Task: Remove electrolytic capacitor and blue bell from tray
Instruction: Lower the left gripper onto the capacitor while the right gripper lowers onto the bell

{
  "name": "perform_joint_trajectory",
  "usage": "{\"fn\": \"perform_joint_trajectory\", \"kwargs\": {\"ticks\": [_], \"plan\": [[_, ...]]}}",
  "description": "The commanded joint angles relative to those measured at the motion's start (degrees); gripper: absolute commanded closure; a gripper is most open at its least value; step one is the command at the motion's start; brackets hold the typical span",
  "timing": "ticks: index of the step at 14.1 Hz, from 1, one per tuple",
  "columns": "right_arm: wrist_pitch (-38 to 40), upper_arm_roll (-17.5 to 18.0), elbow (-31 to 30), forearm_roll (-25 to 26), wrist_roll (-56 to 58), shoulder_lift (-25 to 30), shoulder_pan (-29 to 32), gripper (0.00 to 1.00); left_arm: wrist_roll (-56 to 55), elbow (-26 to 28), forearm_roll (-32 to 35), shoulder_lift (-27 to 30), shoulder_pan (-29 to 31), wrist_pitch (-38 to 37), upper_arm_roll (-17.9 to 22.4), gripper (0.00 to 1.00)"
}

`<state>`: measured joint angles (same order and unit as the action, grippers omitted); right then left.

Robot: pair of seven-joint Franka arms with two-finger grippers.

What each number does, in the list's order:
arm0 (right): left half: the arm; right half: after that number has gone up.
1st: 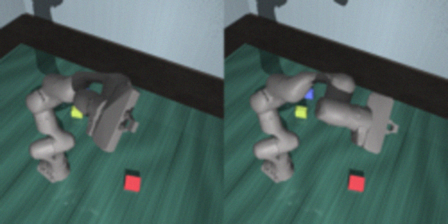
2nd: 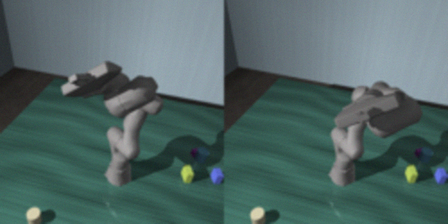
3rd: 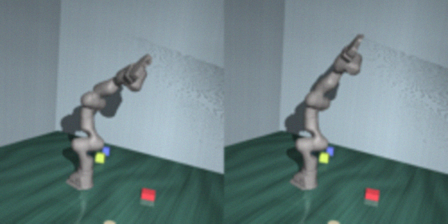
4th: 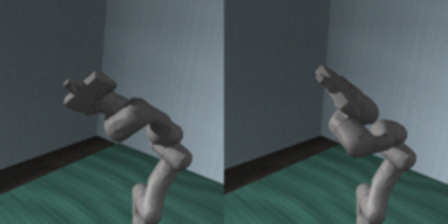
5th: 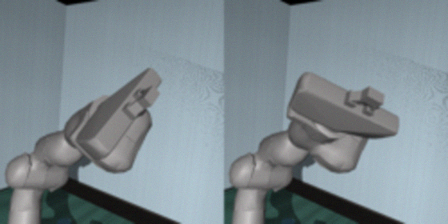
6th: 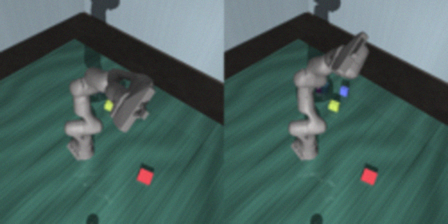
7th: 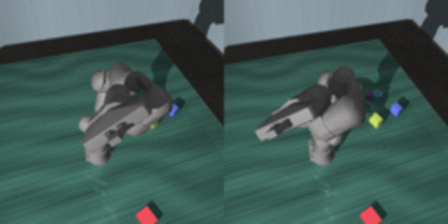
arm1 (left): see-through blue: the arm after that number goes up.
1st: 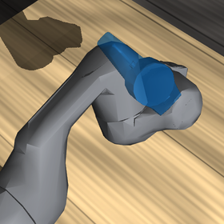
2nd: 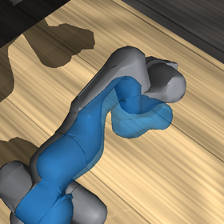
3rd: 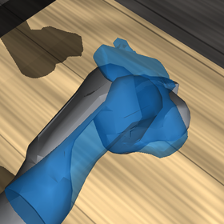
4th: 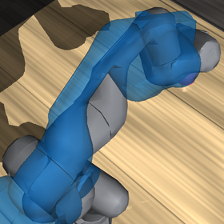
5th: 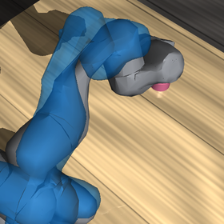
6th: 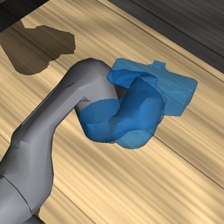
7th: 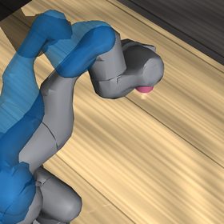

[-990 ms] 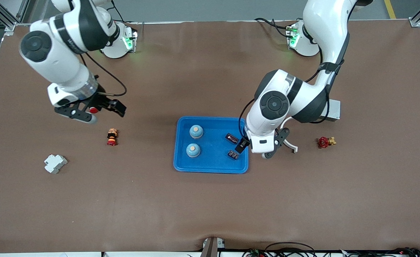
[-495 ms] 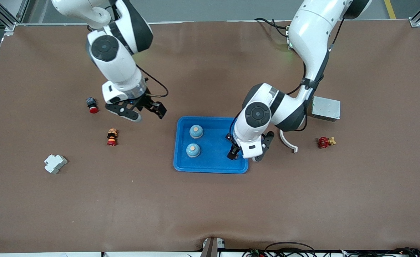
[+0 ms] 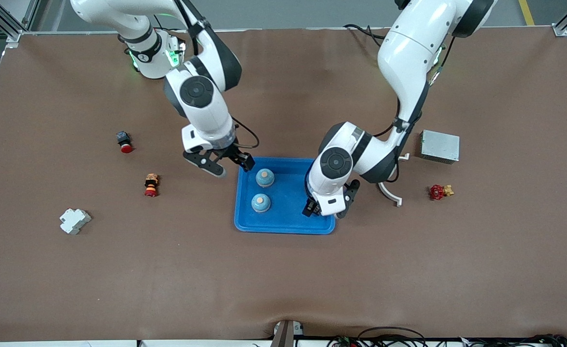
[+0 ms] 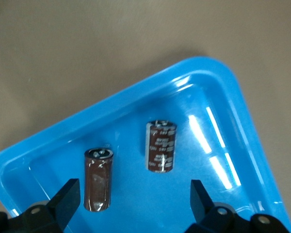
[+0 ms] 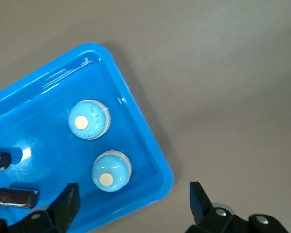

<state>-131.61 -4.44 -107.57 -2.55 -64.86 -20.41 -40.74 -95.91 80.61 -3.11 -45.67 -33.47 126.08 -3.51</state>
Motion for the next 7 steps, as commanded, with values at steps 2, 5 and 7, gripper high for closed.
{"fn": "perform_joint_trajectory", "kwargs": {"ticks": [2,5,7], "plan": [[0.7,-0.7,7.7,0.4,-2.3,-8.3,-2.1,0.0,-1.8,-1.1,-0.5,-0.7,-1.7,0.1,0.3,0.0],[0.7,-0.7,11.8,0.4,-4.2,-13.9,-2.9,0.0,-1.9,-0.7,-0.5,-0.7,-1.8,0.1,0.3,0.0],[0.7,-0.7,13.2,0.1,-4.3,-16.1,-3.3,0.0,-1.8,-0.6,-0.3,-1.3,-1.7,0.1,0.3,0.0]]}}
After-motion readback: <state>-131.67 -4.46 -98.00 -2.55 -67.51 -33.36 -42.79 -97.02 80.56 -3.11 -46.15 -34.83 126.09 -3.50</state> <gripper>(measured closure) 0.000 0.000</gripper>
